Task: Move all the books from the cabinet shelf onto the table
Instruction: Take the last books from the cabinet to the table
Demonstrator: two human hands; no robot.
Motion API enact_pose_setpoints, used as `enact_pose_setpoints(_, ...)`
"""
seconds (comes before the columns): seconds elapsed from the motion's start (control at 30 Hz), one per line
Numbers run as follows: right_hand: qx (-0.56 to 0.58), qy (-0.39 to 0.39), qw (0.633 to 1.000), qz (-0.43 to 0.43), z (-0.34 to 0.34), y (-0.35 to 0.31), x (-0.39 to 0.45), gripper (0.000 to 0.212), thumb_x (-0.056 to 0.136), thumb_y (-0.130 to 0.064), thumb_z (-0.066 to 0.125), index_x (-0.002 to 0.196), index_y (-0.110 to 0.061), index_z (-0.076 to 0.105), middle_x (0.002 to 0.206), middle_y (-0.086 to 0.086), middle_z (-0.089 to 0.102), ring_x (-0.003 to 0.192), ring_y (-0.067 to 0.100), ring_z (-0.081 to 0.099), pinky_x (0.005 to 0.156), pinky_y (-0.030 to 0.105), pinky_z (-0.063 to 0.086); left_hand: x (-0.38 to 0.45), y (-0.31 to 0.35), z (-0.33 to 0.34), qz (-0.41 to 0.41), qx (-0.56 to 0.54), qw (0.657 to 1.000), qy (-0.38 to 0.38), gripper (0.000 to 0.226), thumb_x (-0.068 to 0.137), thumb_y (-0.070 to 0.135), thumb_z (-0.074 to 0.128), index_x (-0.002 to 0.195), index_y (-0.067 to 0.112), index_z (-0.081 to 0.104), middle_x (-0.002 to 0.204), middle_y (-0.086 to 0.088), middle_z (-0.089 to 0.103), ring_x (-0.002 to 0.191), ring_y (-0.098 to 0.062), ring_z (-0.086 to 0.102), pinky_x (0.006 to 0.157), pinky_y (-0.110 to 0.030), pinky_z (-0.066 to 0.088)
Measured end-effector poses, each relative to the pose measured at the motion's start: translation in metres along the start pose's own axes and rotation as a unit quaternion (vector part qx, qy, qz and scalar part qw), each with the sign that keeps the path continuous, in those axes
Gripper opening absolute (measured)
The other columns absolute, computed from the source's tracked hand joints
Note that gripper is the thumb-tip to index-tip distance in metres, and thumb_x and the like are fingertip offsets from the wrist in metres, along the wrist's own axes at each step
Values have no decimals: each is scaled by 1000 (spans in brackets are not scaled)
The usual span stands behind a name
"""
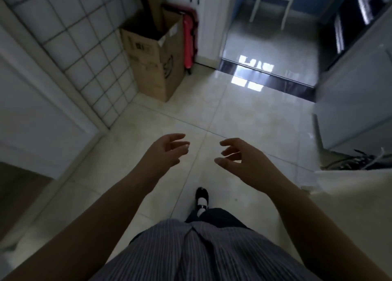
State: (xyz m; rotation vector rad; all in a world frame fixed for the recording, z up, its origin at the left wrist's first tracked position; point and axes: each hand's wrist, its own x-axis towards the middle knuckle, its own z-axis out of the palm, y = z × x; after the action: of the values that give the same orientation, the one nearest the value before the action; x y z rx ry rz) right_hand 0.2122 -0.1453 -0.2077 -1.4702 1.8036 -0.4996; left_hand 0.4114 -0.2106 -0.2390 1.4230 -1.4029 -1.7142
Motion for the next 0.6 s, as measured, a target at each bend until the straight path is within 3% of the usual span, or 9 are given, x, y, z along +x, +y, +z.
enact_pose_setpoints(0.2, -30, -98, 991, -81, 33, -47, 72, 49, 82, -45, 64, 126, -29, 48, 105, -15, 54, 87, -3, 55, 69, 9, 40, -2, -12, -61, -35, -70, 989, 123, 31, 89, 18, 62, 116, 30, 54, 116, 7, 65, 107, -7, 61, 94, -31, 48)
enact_pose_setpoints(0.43, -23, -193, 970, -145, 59, -104, 163, 45, 82, -40, 66, 123, -29, 50, 104, -13, 57, 94, -1, 56, 78, 21, 46, 13, -7, -120, -61, -143, 957, 244, 28, 90, 14, 59, 114, 28, 54, 114, 6, 66, 109, -12, 61, 98, -35, 45)
enact_pose_setpoints(0.6, -34, -238, 952, -188, 77, -145, 218, 41, 83, -39, 65, 120, -31, 51, 102, -16, 57, 90, -7, 53, 71, 13, 41, 26, -3, -156, -69, -173, 932, 312, 27, 92, 16, 57, 117, 25, 53, 113, 5, 66, 106, -11, 62, 99, -37, 46)
